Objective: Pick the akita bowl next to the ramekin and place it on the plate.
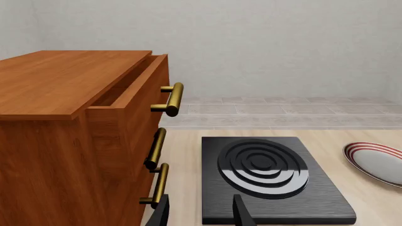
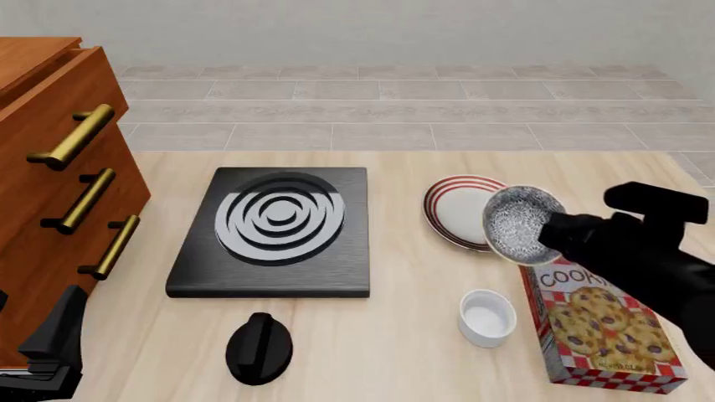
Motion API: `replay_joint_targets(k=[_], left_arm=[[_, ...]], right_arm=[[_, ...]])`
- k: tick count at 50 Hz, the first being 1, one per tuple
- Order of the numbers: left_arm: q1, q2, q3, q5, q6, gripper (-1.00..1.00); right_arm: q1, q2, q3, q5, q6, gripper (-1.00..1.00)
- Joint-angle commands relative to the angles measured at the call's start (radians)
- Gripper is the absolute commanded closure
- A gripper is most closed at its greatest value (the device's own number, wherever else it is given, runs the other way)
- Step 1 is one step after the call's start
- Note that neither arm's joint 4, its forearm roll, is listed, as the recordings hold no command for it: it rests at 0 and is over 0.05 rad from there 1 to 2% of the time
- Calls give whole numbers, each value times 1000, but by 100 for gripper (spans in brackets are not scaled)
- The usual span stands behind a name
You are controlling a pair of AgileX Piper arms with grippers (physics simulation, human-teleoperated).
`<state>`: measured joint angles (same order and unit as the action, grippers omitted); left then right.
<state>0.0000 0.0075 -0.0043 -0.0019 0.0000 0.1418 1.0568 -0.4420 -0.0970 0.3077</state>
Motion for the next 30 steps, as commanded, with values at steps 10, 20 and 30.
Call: replay_joint_targets(k=[10,20,30], left_arm=[[0,0,0,0,0,-100],[0,0,0,0,0,-100],[0,0,0,0,0,-100]], right_arm=[[-22,92,-51,-58,-23,100],[-24,139,-70,-80,-27,100],[-32,208,-82,-129,-39,100]])
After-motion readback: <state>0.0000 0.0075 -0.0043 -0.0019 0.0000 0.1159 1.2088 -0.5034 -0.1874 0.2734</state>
